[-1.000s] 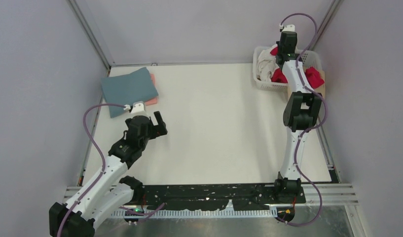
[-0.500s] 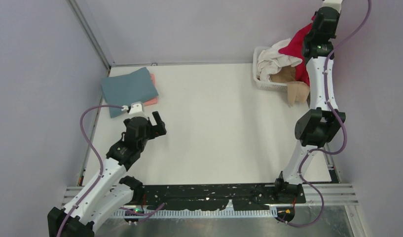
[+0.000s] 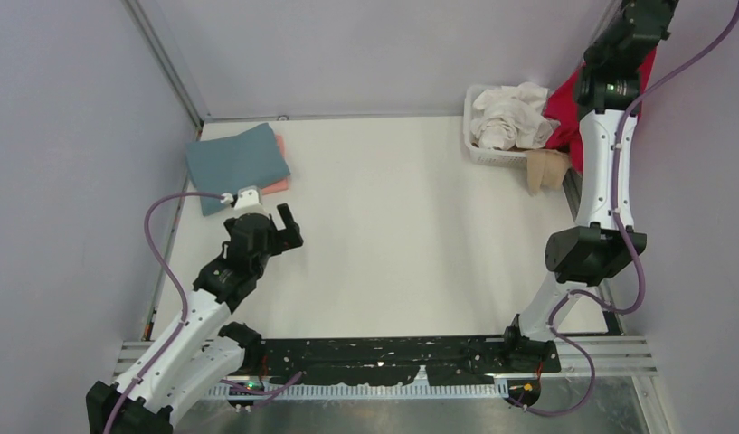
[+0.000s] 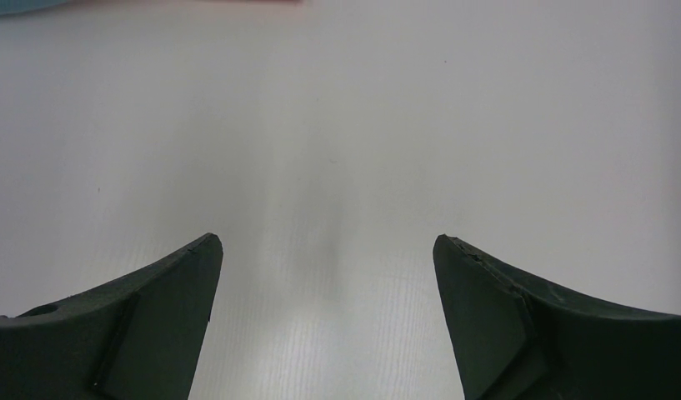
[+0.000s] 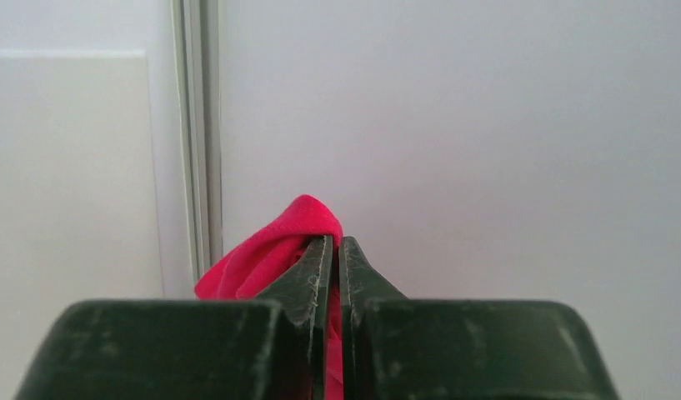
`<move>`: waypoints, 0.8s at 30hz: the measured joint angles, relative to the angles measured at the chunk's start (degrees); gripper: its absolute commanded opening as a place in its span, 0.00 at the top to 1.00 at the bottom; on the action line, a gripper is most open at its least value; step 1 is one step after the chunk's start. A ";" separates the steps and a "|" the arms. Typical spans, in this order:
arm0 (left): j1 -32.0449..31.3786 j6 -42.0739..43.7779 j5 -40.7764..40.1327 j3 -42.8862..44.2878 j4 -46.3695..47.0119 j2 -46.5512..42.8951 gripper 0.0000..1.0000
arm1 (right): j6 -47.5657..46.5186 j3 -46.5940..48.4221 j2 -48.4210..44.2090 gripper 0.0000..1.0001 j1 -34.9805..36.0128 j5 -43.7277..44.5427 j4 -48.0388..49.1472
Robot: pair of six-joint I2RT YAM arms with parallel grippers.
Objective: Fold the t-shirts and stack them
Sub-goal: Grab crumpled tshirt from bin with the right arm, then move the tshirt to the center of the board
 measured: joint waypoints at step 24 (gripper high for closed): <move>0.00 -1.01 -0.28 -0.28 0.00 -4.94 0.01 | 19.17 0.70 -19.82 0.94 26.01 -32.09 -6.29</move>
